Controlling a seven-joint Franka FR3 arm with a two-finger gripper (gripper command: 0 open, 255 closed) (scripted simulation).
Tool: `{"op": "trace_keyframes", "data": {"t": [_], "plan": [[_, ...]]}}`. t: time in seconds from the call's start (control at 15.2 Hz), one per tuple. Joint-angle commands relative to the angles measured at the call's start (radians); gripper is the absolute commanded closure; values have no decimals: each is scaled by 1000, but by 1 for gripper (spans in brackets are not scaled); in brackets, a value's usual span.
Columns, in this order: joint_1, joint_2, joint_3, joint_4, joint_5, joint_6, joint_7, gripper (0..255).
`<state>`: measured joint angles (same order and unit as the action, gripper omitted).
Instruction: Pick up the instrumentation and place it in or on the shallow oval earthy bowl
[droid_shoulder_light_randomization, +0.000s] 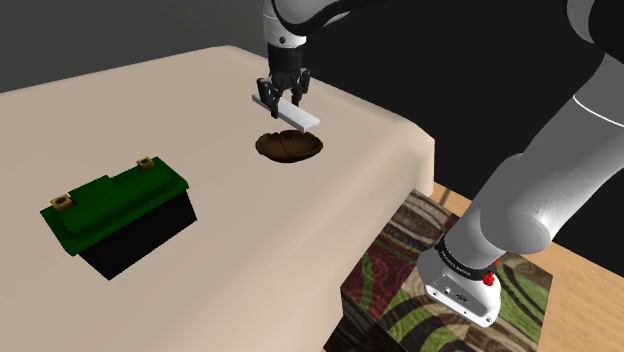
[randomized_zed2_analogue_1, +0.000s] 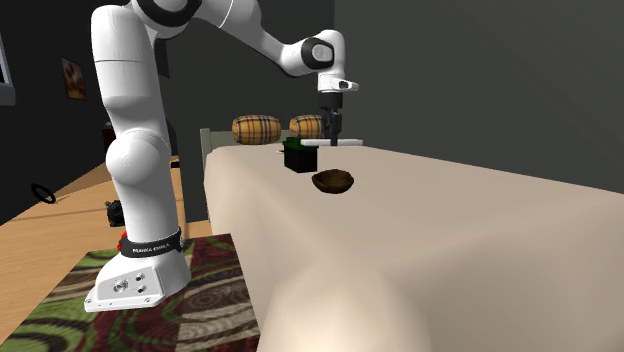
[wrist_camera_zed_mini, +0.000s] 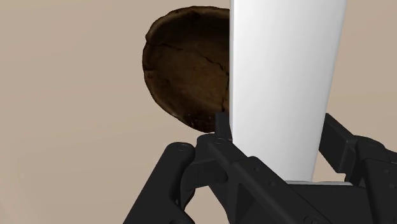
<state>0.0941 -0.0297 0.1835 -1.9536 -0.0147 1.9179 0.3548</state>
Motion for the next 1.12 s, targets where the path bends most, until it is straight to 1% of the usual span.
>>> {"op": "trace_keyframes", "data": {"t": [0.0,0.59,1.06], "plan": [[1,7,1,-19,-1,26,3,255],[1,42,2,-107,-10,149,11,255],[1,42,2,-107,-10,149,11,255]]}}
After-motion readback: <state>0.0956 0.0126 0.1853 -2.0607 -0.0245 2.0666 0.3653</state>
